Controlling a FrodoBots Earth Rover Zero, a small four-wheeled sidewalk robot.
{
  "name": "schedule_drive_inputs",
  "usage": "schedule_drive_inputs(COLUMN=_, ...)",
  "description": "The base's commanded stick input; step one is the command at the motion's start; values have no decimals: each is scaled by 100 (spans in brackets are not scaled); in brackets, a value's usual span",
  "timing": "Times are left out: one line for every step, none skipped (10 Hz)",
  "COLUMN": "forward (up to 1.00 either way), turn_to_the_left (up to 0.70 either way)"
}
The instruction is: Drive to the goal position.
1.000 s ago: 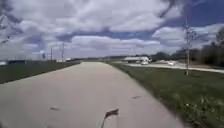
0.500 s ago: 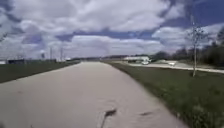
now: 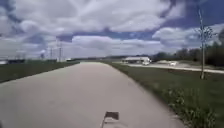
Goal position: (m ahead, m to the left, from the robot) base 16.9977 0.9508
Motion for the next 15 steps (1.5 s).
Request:
schedule_drive_inputs(forward=100, turn_to_the_left=0)
schedule_drive_inputs(forward=100, turn_to_the_left=0)
schedule_drive_inputs(forward=100, turn_to_the_left=0)
schedule_drive_inputs(forward=100, turn_to_the_left=0)
schedule_drive_inputs(forward=100, turn_to_the_left=0)
schedule_drive_inputs(forward=100, turn_to_the_left=0)
schedule_drive_inputs(forward=100, turn_to_the_left=0)
schedule_drive_inputs(forward=100, turn_to_the_left=0)
schedule_drive_inputs(forward=100, turn_to_the_left=0)
schedule_drive_inputs(forward=100, turn_to_the_left=0)
schedule_drive_inputs(forward=100, turn_to_the_left=0)
schedule_drive_inputs(forward=100, turn_to_the_left=0)
schedule_drive_inputs(forward=100, turn_to_the_left=0)
schedule_drive_inputs(forward=100, turn_to_the_left=0)
schedule_drive_inputs(forward=100, turn_to_the_left=0)
